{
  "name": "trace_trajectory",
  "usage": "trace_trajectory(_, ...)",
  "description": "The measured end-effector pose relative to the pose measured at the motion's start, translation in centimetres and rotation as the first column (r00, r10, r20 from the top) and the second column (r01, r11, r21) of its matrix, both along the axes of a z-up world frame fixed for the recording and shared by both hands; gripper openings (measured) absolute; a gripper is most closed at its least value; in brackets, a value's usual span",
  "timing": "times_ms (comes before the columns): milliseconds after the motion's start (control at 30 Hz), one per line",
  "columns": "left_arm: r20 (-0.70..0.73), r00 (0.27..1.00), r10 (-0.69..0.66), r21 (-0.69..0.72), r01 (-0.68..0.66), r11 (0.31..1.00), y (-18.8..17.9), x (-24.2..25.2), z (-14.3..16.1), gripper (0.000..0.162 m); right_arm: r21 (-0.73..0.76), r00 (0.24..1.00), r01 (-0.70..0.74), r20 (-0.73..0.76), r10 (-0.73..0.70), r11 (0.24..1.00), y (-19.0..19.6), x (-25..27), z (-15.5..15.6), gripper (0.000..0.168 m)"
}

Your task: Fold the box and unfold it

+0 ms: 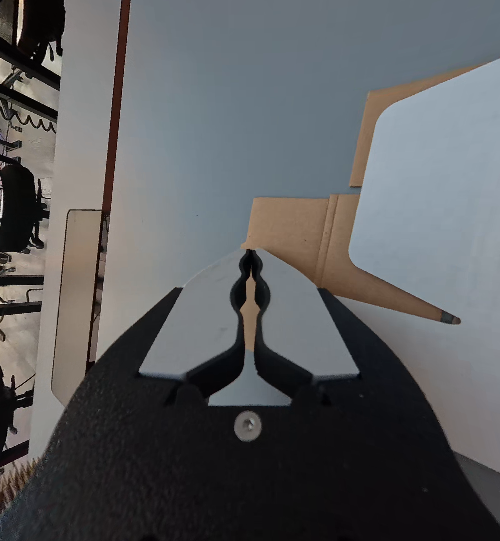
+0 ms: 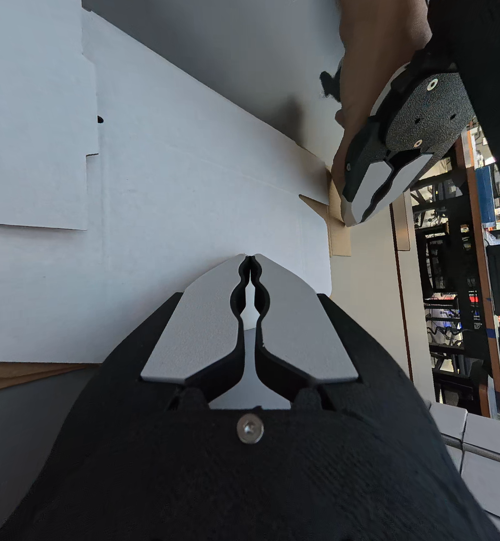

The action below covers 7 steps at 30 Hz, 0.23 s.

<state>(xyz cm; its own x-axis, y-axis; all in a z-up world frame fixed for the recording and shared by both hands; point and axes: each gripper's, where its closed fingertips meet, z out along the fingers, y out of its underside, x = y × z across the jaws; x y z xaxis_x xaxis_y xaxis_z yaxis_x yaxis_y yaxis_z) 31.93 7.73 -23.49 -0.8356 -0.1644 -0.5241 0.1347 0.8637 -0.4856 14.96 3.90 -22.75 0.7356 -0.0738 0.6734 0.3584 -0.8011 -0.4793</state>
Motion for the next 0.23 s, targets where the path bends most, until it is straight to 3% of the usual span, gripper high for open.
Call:
trace_trajectory(100, -0.035, 0.998, 0.051, -0.056, -0.053, 0.997, 0.0, 0.6, 0.7, 0.0, 0.018, 0.994, 0.061, -0.088, -0.059, 0.998, 0.2, 0.7, -0.1, 0.0)
trace_trajectory(167, -0.013, 0.993, 0.118, -0.184, -0.119, 0.976, 0.4, 0.0, 3.6, 0.0, 0.054, 0.982, 0.108, -0.162, -0.098, 0.993, 0.2, 1.1, -0.2, 0.0)
trace_trajectory(233, -0.146, 0.988, 0.058, -0.32, -0.103, 0.942, 0.3, -3.8, 5.9, 0.0, 0.073, 0.972, 0.125, -0.209, -0.108, 0.989, 0.1, 1.2, -0.2, 0.0)
